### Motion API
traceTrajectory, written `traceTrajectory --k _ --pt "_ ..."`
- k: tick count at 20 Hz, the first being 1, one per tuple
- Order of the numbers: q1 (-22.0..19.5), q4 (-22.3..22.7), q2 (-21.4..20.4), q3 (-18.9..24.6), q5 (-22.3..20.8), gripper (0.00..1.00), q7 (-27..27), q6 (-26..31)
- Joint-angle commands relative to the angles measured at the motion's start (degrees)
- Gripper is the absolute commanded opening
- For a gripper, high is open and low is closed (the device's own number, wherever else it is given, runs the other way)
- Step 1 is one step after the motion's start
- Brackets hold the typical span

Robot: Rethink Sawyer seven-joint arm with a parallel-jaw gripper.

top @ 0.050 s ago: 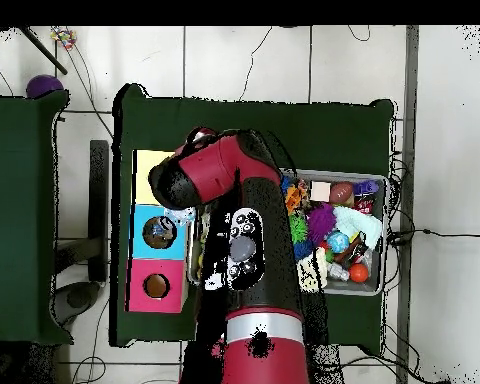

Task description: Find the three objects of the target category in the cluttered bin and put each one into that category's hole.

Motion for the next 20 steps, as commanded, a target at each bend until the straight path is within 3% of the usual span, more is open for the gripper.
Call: traceTrajectory --k 1,10,15,20 --pt "-3.71 9.69 -1.45 -0.02 -1.10 0.00 -4.92 -0.84" --pt "-3.50 12.37 -3.36 -0.03 -3.32 0.00 -6.01 -1.48" --pt "0.04 10.67 -1.95 -3.09 -3.80 0.00 -1.70 -0.45" --pt "0.85 11.35 -0.26 -1.94 0.61 0.00 2.18 -2.04"
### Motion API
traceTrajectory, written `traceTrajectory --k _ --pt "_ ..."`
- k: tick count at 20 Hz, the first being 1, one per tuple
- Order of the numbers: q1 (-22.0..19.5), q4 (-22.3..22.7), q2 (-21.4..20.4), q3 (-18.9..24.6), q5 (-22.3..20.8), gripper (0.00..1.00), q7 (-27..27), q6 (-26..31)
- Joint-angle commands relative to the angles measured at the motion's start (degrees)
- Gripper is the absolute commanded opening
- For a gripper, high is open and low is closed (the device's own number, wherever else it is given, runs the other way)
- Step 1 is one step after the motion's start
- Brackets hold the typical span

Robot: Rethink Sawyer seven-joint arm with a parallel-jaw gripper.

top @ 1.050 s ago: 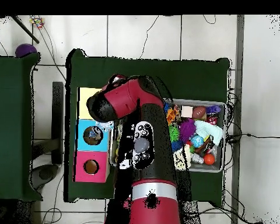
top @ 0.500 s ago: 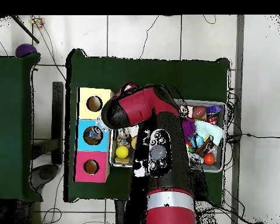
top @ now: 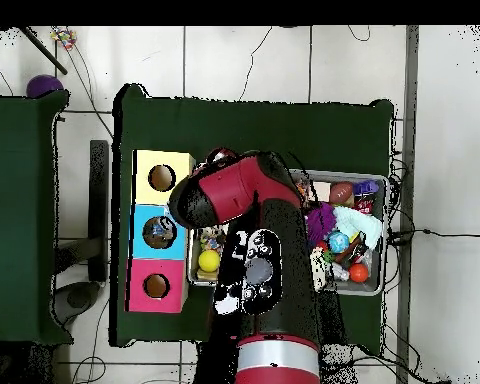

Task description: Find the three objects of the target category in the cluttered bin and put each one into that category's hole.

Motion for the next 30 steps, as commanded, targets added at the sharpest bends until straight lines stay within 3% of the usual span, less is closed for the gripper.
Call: traceTrajectory --k 1,20,30 --pt "0.81 5.58 2.78 2.03 0.97 0.00 1.92 -2.85" --pt "1.63 6.76 3.41 2.36 2.12 0.00 2.34 -6.33" --pt "1.47 8.03 3.15 6.12 6.46 0.00 2.27 -7.38"
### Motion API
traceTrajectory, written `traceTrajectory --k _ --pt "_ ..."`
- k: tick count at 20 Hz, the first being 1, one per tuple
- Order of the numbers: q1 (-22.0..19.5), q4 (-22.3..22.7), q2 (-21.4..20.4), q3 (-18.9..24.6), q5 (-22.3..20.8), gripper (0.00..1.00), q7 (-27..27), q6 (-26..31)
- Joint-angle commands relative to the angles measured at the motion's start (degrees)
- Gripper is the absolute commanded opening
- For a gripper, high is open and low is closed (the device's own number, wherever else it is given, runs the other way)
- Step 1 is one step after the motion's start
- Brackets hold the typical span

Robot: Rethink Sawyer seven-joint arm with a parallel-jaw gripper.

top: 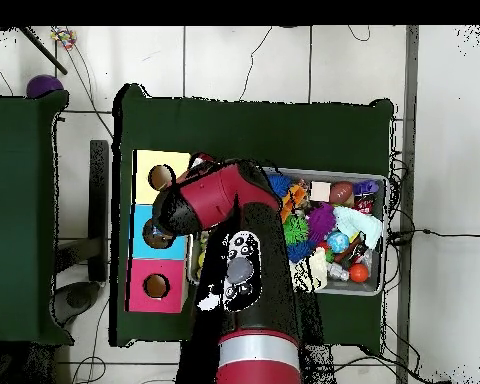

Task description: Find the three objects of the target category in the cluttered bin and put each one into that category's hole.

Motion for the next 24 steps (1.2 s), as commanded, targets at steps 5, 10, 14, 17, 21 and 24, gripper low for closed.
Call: traceTrajectory --k 5,10,14,17,21,24 --pt "0.98 7.72 1.63 4.32 3.53 0.00 3.47 -4.84" --pt "2.40 10.79 0.84 2.65 3.40 0.00 4.77 -7.77" --pt "4.99 14.55 -0.51 0.76 3.70 0.00 6.74 -9.57" --pt "7.85 17.80 -2.37 -1.19 4.14 0.00 8.38 -10.70" --pt "12.76 21.33 -3.47 -4.63 4.99 0.00 10.79 -12.27" --pt "16.86 22.83 -3.81 -7.58 6.20 0.00 12.80 -13.39"
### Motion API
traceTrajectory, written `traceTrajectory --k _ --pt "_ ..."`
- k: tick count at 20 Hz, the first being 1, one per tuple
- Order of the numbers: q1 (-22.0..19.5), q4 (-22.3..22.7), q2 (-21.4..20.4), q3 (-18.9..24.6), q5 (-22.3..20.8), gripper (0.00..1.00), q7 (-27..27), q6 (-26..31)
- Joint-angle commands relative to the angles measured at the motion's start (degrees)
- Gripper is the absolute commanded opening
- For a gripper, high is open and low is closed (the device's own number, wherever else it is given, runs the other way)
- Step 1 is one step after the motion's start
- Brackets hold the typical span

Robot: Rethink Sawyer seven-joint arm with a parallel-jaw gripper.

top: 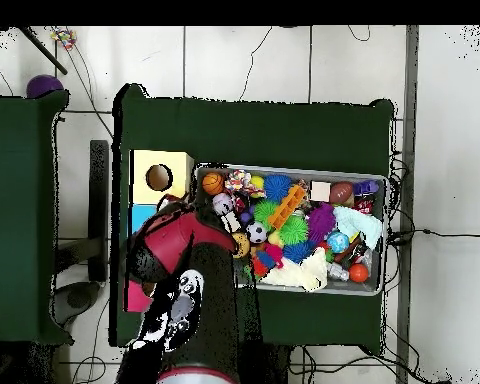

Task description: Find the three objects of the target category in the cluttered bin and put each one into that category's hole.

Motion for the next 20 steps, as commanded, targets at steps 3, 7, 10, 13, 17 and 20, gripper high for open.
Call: traceTrajectory --k 3,7,10,13,17,20 --pt "10.75 12.71 -1.96 -3.92 6.28 0.00 14.05 -3.69" --pt "16.39 12.40 0.42 -8.43 8.87 0.00 15.95 -4.56" --pt "20.53 13.02 1.92 -11.16 11.23 0.00 16.55 -5.54" --pt "25.45 14.39 2.94 -13.39 13.58 0.00 16.79 -6.99" --pt "31.96 16.09 4.18 -15.64 15.90 0.00 15.48 -8.40" --pt "33.65 17.65 3.38 -15.11 17.62 0.00 13.58 -9.33"
